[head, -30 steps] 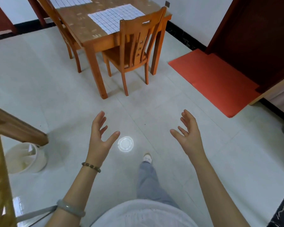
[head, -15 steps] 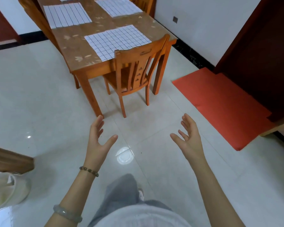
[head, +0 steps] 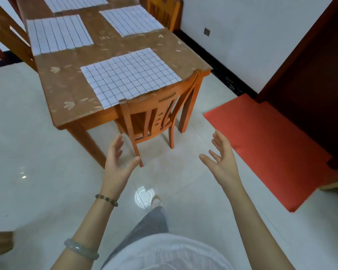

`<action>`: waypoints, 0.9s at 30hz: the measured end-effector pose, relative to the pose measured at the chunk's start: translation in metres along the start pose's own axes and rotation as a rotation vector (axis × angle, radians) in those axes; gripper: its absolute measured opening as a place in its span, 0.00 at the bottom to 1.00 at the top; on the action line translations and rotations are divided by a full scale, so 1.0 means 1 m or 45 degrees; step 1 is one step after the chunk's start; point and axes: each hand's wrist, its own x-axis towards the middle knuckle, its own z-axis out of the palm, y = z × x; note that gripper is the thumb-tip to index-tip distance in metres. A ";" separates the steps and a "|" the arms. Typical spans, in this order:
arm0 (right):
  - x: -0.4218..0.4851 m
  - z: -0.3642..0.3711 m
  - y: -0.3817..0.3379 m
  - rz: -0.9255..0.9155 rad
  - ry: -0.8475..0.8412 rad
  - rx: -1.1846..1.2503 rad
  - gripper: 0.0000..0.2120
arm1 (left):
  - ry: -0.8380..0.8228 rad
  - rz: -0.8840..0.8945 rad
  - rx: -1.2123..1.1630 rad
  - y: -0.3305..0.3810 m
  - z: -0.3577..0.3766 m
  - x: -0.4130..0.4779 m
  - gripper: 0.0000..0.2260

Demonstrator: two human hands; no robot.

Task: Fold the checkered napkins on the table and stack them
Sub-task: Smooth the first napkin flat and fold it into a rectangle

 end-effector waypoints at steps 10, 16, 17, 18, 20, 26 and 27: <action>0.172 0.041 -0.048 -0.098 -0.146 0.063 0.35 | 0.054 0.142 -0.002 0.025 0.006 0.170 0.35; 0.255 0.054 -0.054 -0.103 -0.234 0.059 0.36 | 0.142 0.100 0.010 0.021 0.012 0.235 0.34; 0.271 0.056 -0.055 -0.105 -0.247 0.055 0.36 | 0.162 0.094 0.007 0.020 0.014 0.245 0.34; 0.287 0.058 -0.055 -0.111 -0.265 0.060 0.36 | 0.182 0.089 0.008 0.020 0.016 0.255 0.34; 0.322 0.064 -0.056 -0.133 -0.326 0.082 0.36 | 0.237 0.069 0.013 0.018 0.020 0.277 0.34; 0.429 0.088 -0.065 -0.195 -0.499 0.081 0.35 | 0.477 0.008 0.044 0.011 0.026 0.348 0.34; 0.445 0.092 -0.066 -0.198 -0.532 0.084 0.35 | 0.506 -0.006 0.063 0.012 0.027 0.359 0.34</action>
